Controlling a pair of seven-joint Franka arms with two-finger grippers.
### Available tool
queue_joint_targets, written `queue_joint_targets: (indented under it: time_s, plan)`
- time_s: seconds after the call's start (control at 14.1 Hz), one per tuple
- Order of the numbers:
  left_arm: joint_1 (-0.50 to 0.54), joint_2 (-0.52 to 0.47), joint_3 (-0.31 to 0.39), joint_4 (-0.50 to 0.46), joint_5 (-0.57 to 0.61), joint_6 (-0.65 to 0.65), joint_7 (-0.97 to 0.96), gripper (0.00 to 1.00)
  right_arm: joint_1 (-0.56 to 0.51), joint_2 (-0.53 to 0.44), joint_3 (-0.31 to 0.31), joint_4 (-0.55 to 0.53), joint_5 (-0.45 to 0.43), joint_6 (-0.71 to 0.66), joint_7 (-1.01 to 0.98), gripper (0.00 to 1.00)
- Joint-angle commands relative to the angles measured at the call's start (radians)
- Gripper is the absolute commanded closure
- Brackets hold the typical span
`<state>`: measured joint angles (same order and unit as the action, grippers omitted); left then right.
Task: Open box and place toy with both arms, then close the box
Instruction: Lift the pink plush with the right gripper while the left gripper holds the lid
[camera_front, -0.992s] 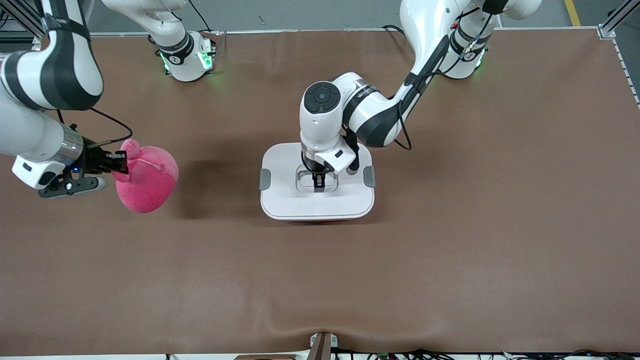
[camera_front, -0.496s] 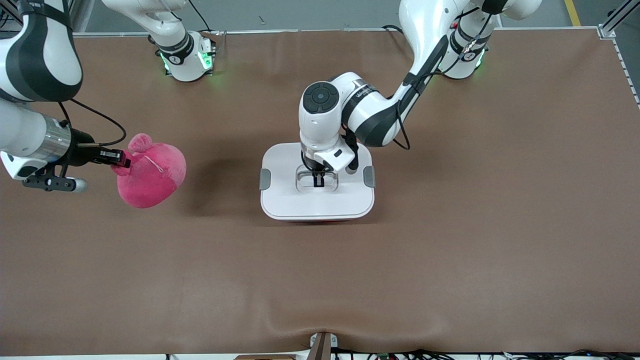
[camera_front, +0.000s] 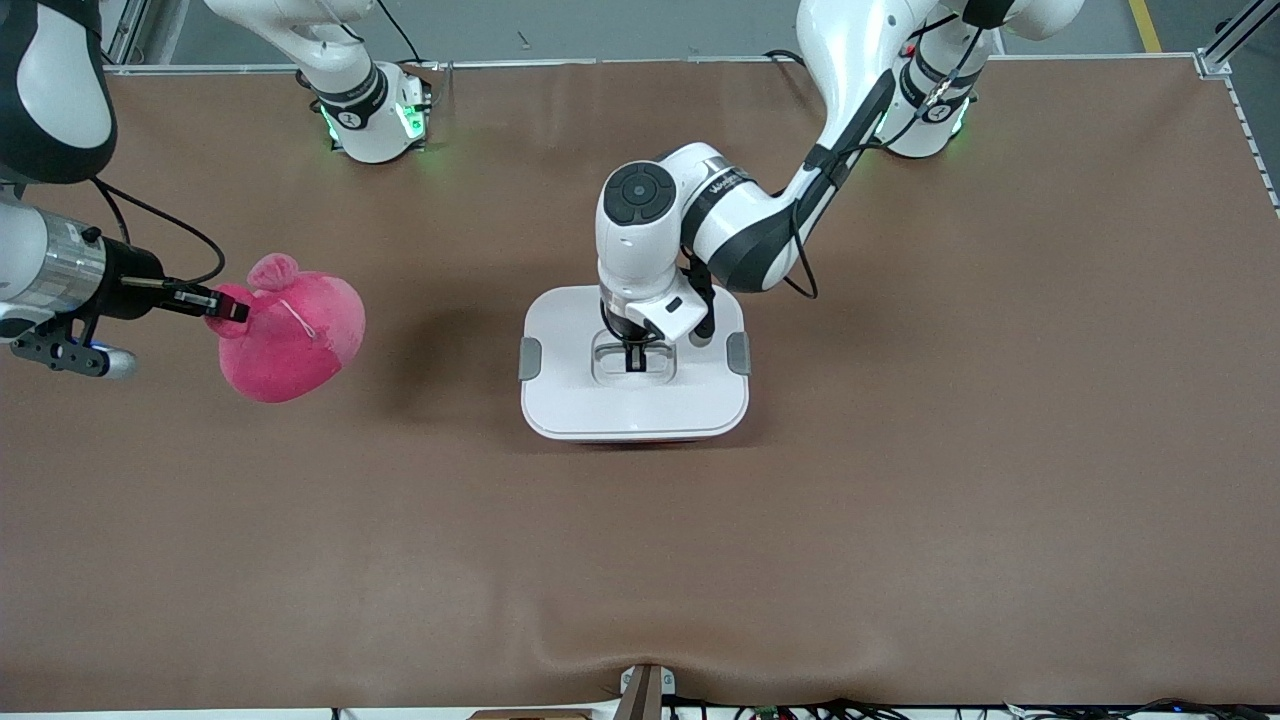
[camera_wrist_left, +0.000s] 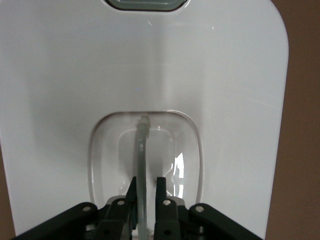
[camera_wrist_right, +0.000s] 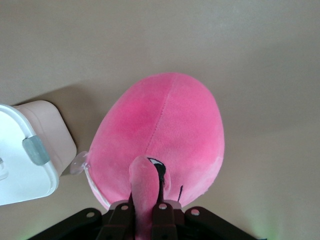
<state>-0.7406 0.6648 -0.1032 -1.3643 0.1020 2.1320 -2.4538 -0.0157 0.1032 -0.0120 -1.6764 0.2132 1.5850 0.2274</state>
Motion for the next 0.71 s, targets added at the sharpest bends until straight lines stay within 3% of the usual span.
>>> queue_joint_targets:
  time_s: [0.0, 0.64]
  plan:
    - [-0.003, -0.014, -0.001, -0.002, 0.022, -0.017, 0.003, 0.90, -0.001, -0.010, 0.010, 0.035, 0.021, -0.033, 0.056, 1.00]
    - [-0.003, -0.027, -0.001, -0.004, 0.022, -0.017, 0.016, 1.00, 0.034, -0.005, 0.010, 0.053, 0.032, -0.033, 0.128, 1.00]
